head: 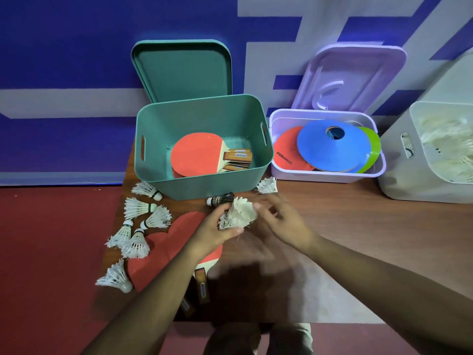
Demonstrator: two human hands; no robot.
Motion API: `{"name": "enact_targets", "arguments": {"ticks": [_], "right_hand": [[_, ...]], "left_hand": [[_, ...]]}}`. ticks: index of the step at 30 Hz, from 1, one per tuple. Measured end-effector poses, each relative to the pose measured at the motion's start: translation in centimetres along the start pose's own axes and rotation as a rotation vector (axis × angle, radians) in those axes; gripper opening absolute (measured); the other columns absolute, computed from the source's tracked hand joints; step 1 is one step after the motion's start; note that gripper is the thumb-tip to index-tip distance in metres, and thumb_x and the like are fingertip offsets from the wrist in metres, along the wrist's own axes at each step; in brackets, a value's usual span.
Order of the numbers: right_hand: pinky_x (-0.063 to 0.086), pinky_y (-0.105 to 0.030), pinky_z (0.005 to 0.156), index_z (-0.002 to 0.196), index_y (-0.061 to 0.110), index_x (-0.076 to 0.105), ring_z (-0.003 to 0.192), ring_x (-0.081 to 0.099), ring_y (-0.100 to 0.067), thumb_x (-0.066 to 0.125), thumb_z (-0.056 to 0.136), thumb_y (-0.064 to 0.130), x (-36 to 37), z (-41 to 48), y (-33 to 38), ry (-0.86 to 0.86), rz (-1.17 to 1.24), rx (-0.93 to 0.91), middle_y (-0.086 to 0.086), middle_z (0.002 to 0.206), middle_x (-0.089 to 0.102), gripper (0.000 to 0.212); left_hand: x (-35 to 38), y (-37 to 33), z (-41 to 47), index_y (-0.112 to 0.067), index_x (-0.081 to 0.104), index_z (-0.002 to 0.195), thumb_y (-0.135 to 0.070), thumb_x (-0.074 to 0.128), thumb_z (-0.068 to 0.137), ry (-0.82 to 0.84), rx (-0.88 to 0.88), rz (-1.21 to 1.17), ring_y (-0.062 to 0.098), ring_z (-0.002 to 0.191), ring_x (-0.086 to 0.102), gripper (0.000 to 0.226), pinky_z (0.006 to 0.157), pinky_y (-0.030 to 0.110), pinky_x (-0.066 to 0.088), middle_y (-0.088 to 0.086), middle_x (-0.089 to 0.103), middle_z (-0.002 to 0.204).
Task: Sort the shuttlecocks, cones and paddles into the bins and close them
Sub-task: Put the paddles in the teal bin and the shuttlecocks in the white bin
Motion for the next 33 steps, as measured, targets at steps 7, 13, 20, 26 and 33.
{"name": "enact_targets", "arguments": {"ticks": [7,13,20,26,33], "right_hand": [[0.053,-0.045,0.075,0.140,0.020,0.037,0.105,0.061,-0.039,0.058,0.089,0.026,-0.1,5.5,-4.5,0.160,-0.744,0.018,-0.008,0.145,0.033,0.055],[0.052,-0.038,0.077,0.117,0.021,0.061,0.100,0.062,-0.033,0.058,0.094,0.029,0.8,5.8,-6.0,0.182,-0.864,0.056,-0.007,0.111,0.054,0.025],[0.043,-0.018,0.065,0.085,0.017,0.058,0.065,0.054,-0.006,0.065,0.091,0.015,-4.7,1.5,1.5,-0.070,-0.145,-0.043,0.009,0.075,0.061,0.009],[0.042,-0.016,0.071,0.086,0.020,0.064,0.070,0.054,-0.001,0.062,0.094,0.015,-4.6,-1.6,2.3,-0.073,0.070,0.062,0.008,0.085,0.059,0.010],[0.058,-0.043,0.080,0.116,0.017,0.056,0.088,0.070,-0.026,0.076,0.083,0.029,-2.0,-6.0,-0.6,0.073,0.811,0.596,-0.003,0.101,0.074,0.040]], "left_hand": [[-1.6,2.1,-1.4,-0.046,0.050,0.113,-0.011,0.080,0.077,-0.086,-0.036,0.031,-0.021,0.091,0.056,0.058,0.087,0.014,0.044,-0.024,0.062,0.109],[-2.2,2.7,-2.2,-0.048,0.051,0.109,-0.010,0.080,0.076,-0.133,-0.036,0.062,-0.014,0.093,0.059,0.058,0.090,0.016,0.044,-0.018,0.065,0.109],[-0.9,0.4,-1.8,-0.031,0.051,0.122,-0.009,0.081,0.074,-0.086,-0.036,0.124,-0.021,0.093,0.056,0.061,0.087,0.002,0.041,-0.015,0.062,0.109],[1.5,-4.7,-1.3,-0.023,0.055,0.132,-0.030,0.086,0.067,-0.022,0.070,0.194,0.002,0.112,0.061,0.073,0.104,0.029,0.046,-0.009,0.064,0.124],[5.4,-11.2,-1.8,-0.024,0.032,0.137,-0.047,0.085,0.064,0.065,0.199,0.493,0.013,0.102,0.056,0.094,0.081,0.017,0.036,-0.001,0.056,0.112]]}}
Point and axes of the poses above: each hand's wrist, its own z-axis towards the middle knuckle, its own x-axis out of the palm, y = z × x, the point moved 10 cm from there along z, towards the middle knuckle
